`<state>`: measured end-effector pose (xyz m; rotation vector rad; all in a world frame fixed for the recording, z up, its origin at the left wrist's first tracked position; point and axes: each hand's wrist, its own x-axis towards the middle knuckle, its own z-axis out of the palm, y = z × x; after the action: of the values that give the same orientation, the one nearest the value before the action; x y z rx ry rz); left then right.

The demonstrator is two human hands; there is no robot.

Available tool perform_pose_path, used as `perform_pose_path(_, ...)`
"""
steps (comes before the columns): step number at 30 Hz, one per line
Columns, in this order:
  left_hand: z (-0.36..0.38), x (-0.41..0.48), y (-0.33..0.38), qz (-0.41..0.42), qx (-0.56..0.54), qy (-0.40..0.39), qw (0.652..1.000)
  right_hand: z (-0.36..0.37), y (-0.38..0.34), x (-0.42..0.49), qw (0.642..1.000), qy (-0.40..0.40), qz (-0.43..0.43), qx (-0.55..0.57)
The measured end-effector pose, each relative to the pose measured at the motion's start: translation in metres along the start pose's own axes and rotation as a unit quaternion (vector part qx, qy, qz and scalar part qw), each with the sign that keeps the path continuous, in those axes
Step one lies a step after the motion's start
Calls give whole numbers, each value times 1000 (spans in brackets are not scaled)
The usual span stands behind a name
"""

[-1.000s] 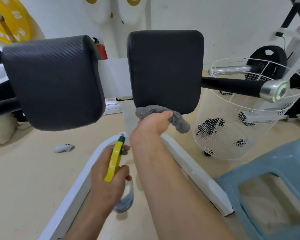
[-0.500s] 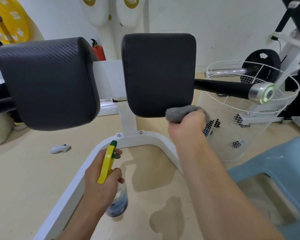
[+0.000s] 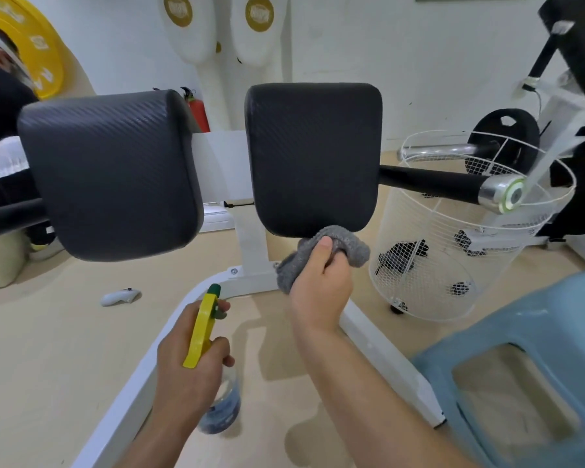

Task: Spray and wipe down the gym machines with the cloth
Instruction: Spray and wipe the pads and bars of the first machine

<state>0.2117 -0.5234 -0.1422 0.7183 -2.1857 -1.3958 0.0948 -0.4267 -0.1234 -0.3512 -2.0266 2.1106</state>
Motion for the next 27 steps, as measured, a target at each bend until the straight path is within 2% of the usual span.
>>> perform_pose_path(2,-3,3,2,-5,-4,4,1000,-14,-2,3,992,16,-123,-31)
perform_pose_path(3,-5,3,3,-8,-8,5,1000,-20,-3,8,977,28,-203,-58)
perform_pose_path(5,-5,4,4,-6,-15,5,1000,-20,-5,25,924,30,-362,-124)
perform_pose_path(7,-3,4,4,-6,-22,6,1000,-5,-17,53,849,-18,-484,-211)
perform_pose_path(9,-2,2,5,-5,-31,0,999,13,-31,76,769,-58,-549,-323)
perform_pose_path(11,-2,0,3,1,-43,-6,999,22,-31,88,702,-61,-593,-389)
perform_pose_path(13,-1,-1,1,3,-51,-11,999,17,-13,91,649,-63,-643,-403)
perform_pose_path(16,1,-4,-1,-4,-53,-12,998,-2,19,98,545,-84,-729,-405)
perform_pose_path(18,3,-8,1,-5,-58,-20,998,-18,27,108,498,-109,-756,-410)
perform_pose_path(19,5,-9,2,-3,-60,-29,998,-27,27,113,496,-118,-754,-415)
perform_pose_path(20,7,-11,4,-3,-65,-38,997,-35,27,117,521,-120,-734,-419)
perform_pose_path(21,9,-12,6,-2,-71,-43,997,-41,23,120,574,-106,-699,-414)
perform_pose_path(23,14,-13,16,4,-82,-54,995,-51,1,124,713,-38,-597,-365)
perform_pose_path(24,18,-14,24,6,-85,-59,995,-51,-18,127,765,-8,-553,-330)
perform_pose_path(25,21,-14,30,9,-90,-65,994,-47,-40,130,795,4,-526,-301)
perform_pose_path(27,30,-13,42,16,-96,-81,992,-33,-86,139,825,-17,-500,-262)
